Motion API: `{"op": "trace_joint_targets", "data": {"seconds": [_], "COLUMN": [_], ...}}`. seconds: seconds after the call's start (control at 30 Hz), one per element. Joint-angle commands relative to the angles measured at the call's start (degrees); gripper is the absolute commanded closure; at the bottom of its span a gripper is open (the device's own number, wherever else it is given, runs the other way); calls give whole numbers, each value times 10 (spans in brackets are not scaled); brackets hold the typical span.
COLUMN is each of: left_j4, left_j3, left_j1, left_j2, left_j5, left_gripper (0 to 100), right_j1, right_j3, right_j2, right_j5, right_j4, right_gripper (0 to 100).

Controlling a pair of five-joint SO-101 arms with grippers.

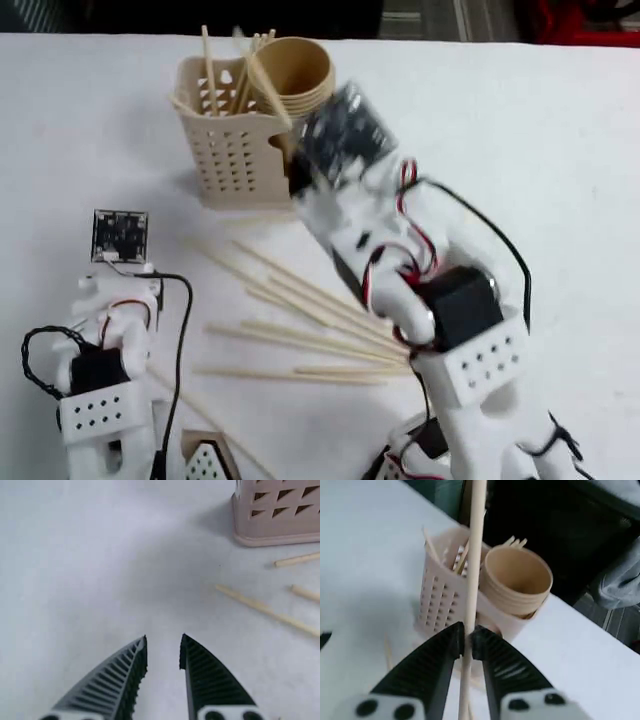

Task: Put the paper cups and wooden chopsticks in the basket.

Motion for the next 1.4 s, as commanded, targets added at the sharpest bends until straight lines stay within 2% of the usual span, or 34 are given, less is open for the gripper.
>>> {"op": "trace_joint_targets", "data": {"seconds": [0.0, 0.3, 0.53, 0.77, 0.97, 1.1, 1.37], "left_j4": [-12, -12, -12, -12, -12, -12, -12], "left_j3": [-8, -7, -7, -7, -7, -7, -7], "left_j1": [-5, -5, -4, -4, -4, -4, -4], "left_j2": [-8, -8, -8, -8, -8, -8, -8], "left_j5": [-4, -5, -6, -6, -6, -6, -6], "left_gripper": [876, 876, 876, 876, 876, 876, 876], "right_j1": [-7, -7, -7, -8, -15, -22, -22], "right_j3": [-102, -231, -233, -233, -236, -236, -232], "right_j2": [72, 251, 380, 473, 466, 394, 253], "right_j5": [-54, -185, -188, -188, -188, -184, -55], "right_j4": [-70, -296, -461, -502, -425, -300, 19], "right_gripper": [981, 981, 981, 976, 820, 841, 865]}}
